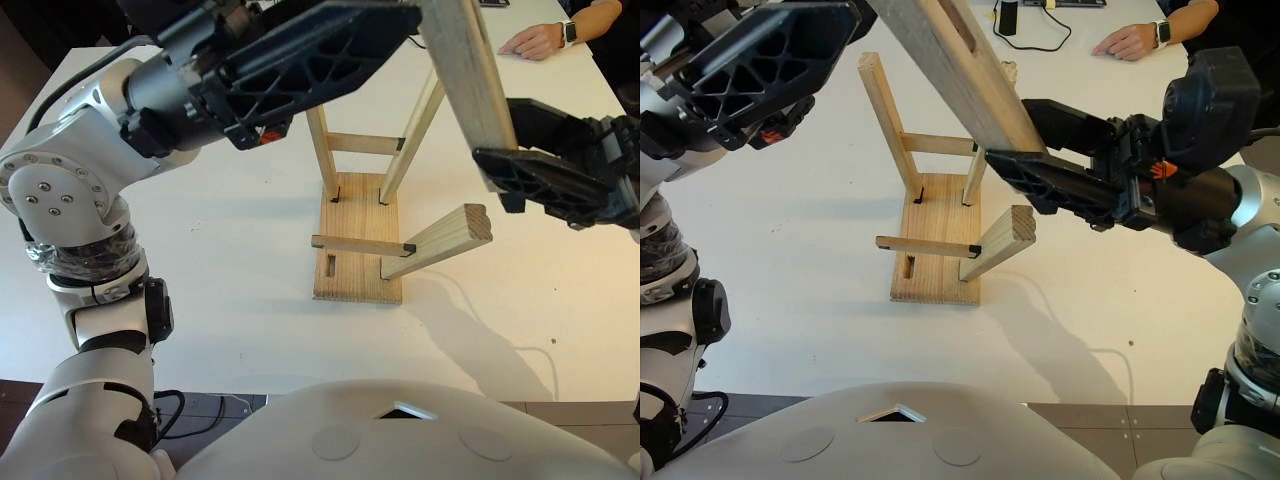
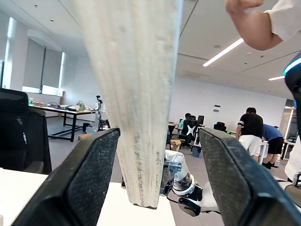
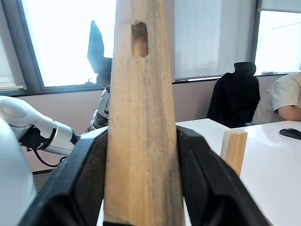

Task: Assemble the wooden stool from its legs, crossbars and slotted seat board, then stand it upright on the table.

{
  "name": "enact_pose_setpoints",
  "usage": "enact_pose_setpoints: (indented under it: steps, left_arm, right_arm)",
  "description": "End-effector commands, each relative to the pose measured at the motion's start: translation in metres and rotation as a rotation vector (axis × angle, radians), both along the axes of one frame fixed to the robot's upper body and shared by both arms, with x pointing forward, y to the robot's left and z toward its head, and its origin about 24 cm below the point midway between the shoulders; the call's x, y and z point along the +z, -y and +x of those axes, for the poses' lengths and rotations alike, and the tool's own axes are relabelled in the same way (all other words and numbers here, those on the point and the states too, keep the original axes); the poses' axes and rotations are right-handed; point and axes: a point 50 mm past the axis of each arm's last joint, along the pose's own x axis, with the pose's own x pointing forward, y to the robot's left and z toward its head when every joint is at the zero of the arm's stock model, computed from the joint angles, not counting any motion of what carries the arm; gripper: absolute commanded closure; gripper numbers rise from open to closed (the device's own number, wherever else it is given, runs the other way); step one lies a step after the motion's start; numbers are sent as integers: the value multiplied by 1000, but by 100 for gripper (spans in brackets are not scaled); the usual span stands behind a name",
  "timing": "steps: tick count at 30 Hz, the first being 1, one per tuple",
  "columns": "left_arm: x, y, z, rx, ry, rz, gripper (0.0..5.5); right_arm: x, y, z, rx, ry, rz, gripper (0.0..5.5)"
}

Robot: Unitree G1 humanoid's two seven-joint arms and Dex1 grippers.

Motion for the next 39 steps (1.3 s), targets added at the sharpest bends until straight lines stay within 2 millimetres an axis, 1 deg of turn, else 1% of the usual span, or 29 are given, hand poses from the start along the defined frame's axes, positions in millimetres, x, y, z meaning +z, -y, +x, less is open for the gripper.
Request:
enact_pose_setpoints:
  steps: [1,8,12,21,28,35,39]
  left_arm:
    - [-5,3,-1,-22,9,25,242]
    - [-7,7,-3,-34,36,36,242]
    - [-6,9,-4,-28,65,34,242]
    - [-6,14,-9,-40,106,42,242]
    - [-10,14,-12,-52,124,53,334]
    - [-15,17,-11,-26,146,82,339]
    - [-11,18,-8,-11,152,60,340]
  right_arm:
    - [5,1,-1,82,-32,-3,348]
    - [4,-3,-2,127,-40,-37,348]
    - [2,-2,0,127,-37,-88,348]
    - [-2,-2,3,143,-41,-129,348]
    - [-2,-1,4,146,-37,-143,348]
    - [-2,2,6,122,-5,-167,348]
    - [-2,0,14,42,51,-197,348]
